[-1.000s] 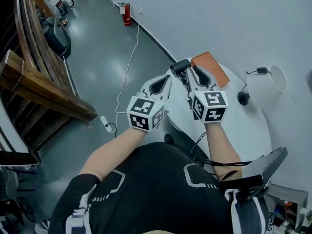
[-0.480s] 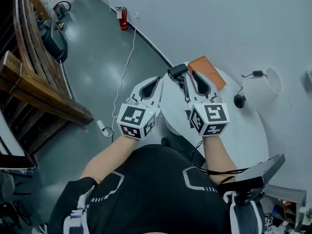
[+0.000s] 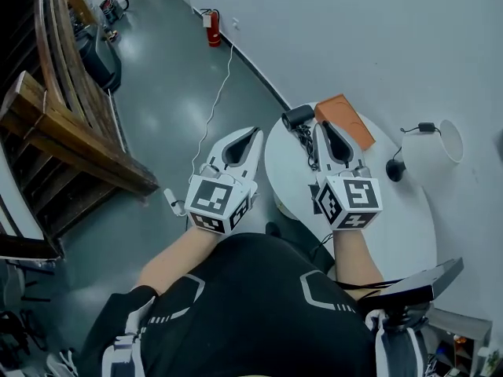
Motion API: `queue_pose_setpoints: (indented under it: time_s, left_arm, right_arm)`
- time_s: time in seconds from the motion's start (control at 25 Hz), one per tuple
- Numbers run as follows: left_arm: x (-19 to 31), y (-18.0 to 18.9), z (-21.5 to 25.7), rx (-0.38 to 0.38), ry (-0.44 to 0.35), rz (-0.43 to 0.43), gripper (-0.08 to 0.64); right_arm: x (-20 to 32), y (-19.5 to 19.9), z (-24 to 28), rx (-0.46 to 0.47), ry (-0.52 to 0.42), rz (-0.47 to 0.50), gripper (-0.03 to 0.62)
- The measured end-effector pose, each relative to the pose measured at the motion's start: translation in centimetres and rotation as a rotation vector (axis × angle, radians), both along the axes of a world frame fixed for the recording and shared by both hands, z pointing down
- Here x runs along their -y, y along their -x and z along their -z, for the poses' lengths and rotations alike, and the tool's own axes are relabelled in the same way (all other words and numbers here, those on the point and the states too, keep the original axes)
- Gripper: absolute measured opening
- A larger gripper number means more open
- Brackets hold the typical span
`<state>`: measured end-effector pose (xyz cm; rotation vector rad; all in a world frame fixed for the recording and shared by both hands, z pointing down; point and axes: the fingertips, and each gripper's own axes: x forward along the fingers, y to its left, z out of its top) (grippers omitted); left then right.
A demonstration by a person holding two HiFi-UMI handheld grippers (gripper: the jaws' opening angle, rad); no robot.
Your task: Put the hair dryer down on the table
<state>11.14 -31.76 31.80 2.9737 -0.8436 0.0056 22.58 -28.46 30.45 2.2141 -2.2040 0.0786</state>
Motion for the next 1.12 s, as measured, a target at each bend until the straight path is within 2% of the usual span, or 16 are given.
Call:
queue_pose_setpoints:
  time_s: [0.2,1.12]
  left_arm:
    - [0.0,0.6,0.5,0.006,-0.019,0.02,0.0]
    - [0.2,1.3,0.7,-0.01,-0.003,0.036,0.0]
  right_arm:
    - [0.1,0.1,0.6,-0.016,-0.012,-0.006,0.037]
    - [-0.1,0.1,0.6,-0.035,-0.003,-0.01,0.035]
